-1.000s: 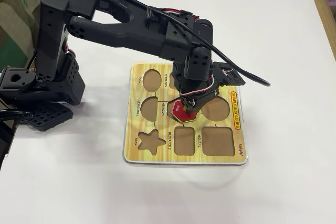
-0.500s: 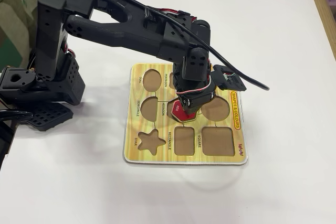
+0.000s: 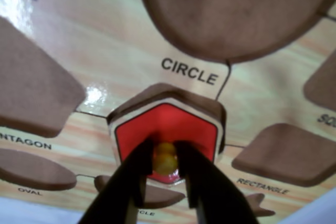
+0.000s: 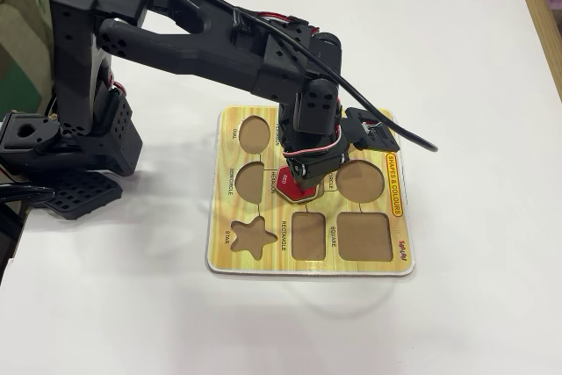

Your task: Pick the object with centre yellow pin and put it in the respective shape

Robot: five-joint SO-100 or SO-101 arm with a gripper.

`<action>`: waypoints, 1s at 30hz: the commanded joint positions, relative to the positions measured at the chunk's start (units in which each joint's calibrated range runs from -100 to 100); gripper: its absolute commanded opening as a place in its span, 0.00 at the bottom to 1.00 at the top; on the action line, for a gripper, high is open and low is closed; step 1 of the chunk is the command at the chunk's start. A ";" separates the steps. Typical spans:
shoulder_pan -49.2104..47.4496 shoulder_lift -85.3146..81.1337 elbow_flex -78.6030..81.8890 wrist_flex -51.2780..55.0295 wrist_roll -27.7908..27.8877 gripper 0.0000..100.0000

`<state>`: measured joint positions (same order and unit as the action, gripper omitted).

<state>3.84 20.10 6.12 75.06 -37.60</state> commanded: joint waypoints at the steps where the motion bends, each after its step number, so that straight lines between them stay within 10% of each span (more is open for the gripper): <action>1: -0.32 -2.45 0.54 0.13 -1.84 0.02; 30: 0.17 -4.79 -2.88 0.04 -2.41 0.02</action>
<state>3.93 18.90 6.38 75.15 -39.83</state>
